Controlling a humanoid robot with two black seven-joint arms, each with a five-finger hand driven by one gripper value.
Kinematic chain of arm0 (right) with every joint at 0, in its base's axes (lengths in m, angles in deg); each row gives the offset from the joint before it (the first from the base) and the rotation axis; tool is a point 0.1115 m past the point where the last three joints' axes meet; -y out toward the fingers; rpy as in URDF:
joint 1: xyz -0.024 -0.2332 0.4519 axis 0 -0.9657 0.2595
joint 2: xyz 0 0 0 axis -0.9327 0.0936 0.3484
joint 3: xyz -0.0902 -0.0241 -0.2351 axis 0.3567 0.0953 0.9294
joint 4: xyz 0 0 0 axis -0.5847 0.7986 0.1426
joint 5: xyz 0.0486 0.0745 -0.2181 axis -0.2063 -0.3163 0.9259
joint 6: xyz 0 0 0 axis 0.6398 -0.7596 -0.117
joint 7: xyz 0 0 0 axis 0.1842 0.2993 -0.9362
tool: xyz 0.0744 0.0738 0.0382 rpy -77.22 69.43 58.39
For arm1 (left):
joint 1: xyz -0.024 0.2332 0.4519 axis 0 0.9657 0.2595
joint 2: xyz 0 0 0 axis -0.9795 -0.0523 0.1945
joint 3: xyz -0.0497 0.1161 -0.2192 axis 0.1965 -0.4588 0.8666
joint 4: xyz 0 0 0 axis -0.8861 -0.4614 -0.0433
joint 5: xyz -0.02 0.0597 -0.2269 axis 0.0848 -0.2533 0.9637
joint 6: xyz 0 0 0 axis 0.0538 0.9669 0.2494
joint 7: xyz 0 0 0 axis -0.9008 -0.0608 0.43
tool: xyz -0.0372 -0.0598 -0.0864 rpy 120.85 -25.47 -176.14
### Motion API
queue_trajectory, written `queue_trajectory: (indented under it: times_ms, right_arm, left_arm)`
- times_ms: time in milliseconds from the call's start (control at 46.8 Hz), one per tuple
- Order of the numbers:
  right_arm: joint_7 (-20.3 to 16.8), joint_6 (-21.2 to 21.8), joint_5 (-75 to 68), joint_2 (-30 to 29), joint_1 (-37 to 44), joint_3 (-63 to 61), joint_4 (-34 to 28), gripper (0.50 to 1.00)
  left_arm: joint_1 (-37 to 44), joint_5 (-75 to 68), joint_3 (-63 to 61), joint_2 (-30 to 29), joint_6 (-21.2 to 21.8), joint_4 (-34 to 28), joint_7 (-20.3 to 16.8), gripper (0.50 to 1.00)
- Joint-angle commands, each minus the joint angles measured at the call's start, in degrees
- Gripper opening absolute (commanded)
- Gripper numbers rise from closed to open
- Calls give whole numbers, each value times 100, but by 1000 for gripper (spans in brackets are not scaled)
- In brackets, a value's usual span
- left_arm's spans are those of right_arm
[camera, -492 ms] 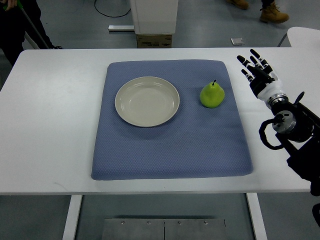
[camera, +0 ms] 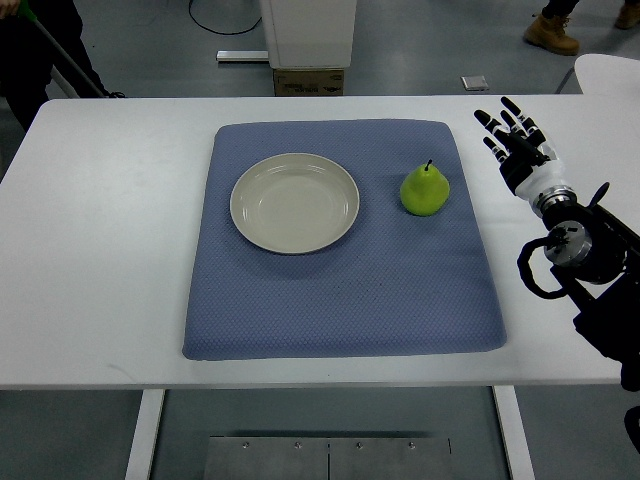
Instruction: Place pear on plate with right hand
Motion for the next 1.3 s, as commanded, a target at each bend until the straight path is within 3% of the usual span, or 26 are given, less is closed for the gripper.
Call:
queue_trajectory:
  times_ms: [0,278,1283]
  right_arm:
    - [0,0,0,4,8,0,2,1000]
    - [220,0,9,-4,-1,8,37,1000]
    - [185,255,18,101,-27,79,46,1000]
  left_arm:
    - [7,3,0,0,-2,-2,9,1000]
    - [-2,3,0,0,-2,-2,9,1000]
    - [-2,3,0,0,-2,-2,0,1000]
